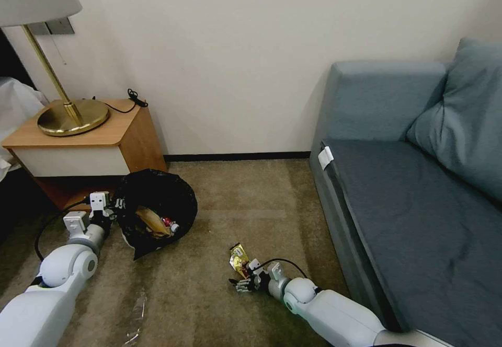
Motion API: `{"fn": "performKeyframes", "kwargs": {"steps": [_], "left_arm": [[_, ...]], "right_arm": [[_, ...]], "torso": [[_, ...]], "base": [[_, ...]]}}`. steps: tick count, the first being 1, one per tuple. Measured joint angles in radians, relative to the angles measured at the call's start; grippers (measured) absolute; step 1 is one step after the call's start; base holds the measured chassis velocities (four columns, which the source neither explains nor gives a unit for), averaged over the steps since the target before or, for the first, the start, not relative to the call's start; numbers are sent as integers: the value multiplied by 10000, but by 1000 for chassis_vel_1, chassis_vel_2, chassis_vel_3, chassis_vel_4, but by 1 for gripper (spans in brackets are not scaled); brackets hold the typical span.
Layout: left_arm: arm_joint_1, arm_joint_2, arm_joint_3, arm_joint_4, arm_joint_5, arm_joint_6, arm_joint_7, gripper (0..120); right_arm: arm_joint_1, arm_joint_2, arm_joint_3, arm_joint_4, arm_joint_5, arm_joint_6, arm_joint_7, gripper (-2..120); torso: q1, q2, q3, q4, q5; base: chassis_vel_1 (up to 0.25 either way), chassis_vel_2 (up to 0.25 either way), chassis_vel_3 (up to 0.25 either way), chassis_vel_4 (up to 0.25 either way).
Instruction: Pick up the trash bin, then pick up the garbage on the floor and place it into the trash bin.
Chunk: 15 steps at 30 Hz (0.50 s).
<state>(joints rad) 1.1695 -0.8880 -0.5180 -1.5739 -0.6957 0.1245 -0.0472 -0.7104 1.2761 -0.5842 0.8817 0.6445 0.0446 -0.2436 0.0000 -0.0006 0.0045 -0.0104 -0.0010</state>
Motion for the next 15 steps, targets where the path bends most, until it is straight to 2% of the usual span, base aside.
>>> {"fn": "performKeyframes", "kwargs": {"steps": [2,3,4,5,7,8,10,11,12,13,14,15], "left_arm": [[-9,-5,8,1,0,-2,-4,4],[-9,-5,8,1,0,-2,-4,4],[-16,-11,14,3,0,-2,-12,4],[-16,-11,14,3,0,-2,-12,4],[-28,-35,33,9,0,-6,-14,4],[-28,-35,33,9,0,-6,-14,4],[-34,-68,52,18,6,-10,-26,4],[-34,-68,52,18,6,-10,-26,4],[-41,-82,59,19,11,-11,-26,4],[-41,-82,59,19,11,-11,-26,4],[-43,-84,71,20,14,-14,-29,4],[-43,-84,71,20,14,-14,-29,4]], "right_arm": [[-14,-2,10,-18,0,17,-36,67],[-14,-2,10,-18,0,17,-36,67],[-23,-4,15,-29,0,29,-60,54],[-23,-4,15,-29,0,29,-60,54],[-60,-10,32,-52,5,66,-140,44],[-60,-10,32,-52,5,66,-140,44],[-102,-46,49,-50,15,98,-227,30],[-102,-46,49,-50,15,98,-227,30],[-119,-73,57,-46,22,109,-255,23],[-119,-73,57,-46,22,109,-255,23],[-134,-95,84,-49,28,131,-290,16],[-134,-95,84,-49,28,131,-290,16]], "torso": [[0,0,0,0,0],[0,0,0,0,0],[0,0,0,0,0],[0,0,0,0,0],[0,0,0,0,0],[0,0,0,0,0],[0,0,0,0,0],[0,0,0,0,0],[0,0,0,0,0],[0,0,0,0,0],[0,-1,0,0,0],[0,-1,0,0,0]], "base": [[0,0,0,0],[0,0,0,0],[0,0,0,0],[0,0,0,0],[0,0,0,0],[0,0,0,0],[0,0,0,0],[0,0,0,0],[0,0,0,0],[0,0,0,0],[0,0,0,0],[0,0,0,0]]}}
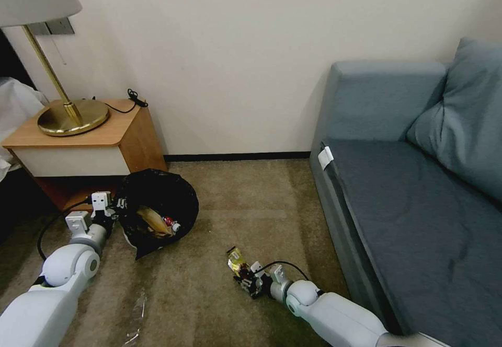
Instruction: Pick up the trash bin, then pick up the garbage on the floor and place it into the trash bin.
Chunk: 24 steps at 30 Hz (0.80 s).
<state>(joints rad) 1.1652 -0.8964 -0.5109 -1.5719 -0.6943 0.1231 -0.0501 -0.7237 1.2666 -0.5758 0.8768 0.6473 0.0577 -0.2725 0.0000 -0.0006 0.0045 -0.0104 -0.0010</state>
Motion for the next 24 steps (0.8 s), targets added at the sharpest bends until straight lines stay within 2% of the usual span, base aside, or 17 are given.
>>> {"fn": "performKeyframes", "kwargs": {"steps": [1,2,3,4,24], "left_arm": [[0,1,0,0,0,0,0,4],[0,1,0,0,0,0,0,4],[0,18,1,-4,0,0,-1,4],[4,28,1,-15,0,0,-5,4],[21,131,-51,-51,-43,-64,-5,4]], "right_arm": [[-5,-2,14,-5,6,9,-11,10],[-5,-2,14,-5,6,9,-11,10],[-6,-10,18,-8,14,12,-28,1],[-7,-11,26,-13,25,13,-35,0],[48,-31,163,55,174,124,-150,0]], "torso": [[0,0,0,0,1],[0,0,0,0,1],[0,1,0,0,0],[0,0,0,0,0],[0,1,0,-1,-2]], "base": [[0,0,0,0],[0,0,0,0],[0,0,0,0],[0,0,0,0],[0,0,0,0]]}}
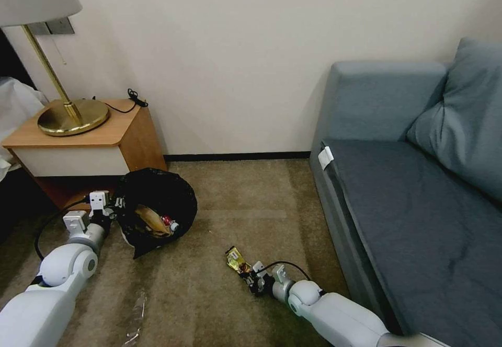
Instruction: Pick up the trash bin, then pick up the garbage on the floor and place it into the trash bin.
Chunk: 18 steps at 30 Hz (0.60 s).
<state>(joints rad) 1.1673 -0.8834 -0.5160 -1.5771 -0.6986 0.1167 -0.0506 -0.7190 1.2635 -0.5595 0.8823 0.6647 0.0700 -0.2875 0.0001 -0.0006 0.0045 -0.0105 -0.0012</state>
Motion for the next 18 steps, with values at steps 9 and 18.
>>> {"fn": "performKeyframes", "kwargs": {"steps": [9,18], "left_arm": [[21,-37,28,-23,-9,0,-11,4],[-58,-98,105,-30,6,0,-23,4]], "right_arm": [[102,-186,219,617,87,-2,40,0],[313,-599,709,1230,104,0,51,0]], "torso": [[0,-1,0,1,3],[0,-1,0,1,3]], "base": [[0,0,0,0],[0,0,0,0]]}}
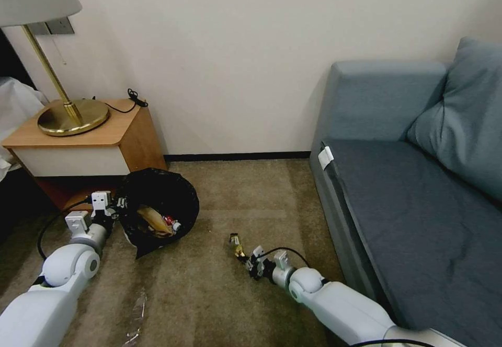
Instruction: Pick up the trash bin, then pick up the garbage on the floor and place it into the trash bin.
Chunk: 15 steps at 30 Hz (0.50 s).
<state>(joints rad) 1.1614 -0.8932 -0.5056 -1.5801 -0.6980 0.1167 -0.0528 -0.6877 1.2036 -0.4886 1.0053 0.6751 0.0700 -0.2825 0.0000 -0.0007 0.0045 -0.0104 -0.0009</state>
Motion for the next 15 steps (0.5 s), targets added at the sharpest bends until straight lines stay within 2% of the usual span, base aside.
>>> {"fn": "performKeyframes", "kwargs": {"steps": [15], "left_arm": [[-383,-180,331,170,-1,8,-16,4]], "right_arm": [[399,-801,626,1607,236,-67,114,0]], "torso": [[0,-1,0,0,-1]], "base": [[0,0,0,0]]}}
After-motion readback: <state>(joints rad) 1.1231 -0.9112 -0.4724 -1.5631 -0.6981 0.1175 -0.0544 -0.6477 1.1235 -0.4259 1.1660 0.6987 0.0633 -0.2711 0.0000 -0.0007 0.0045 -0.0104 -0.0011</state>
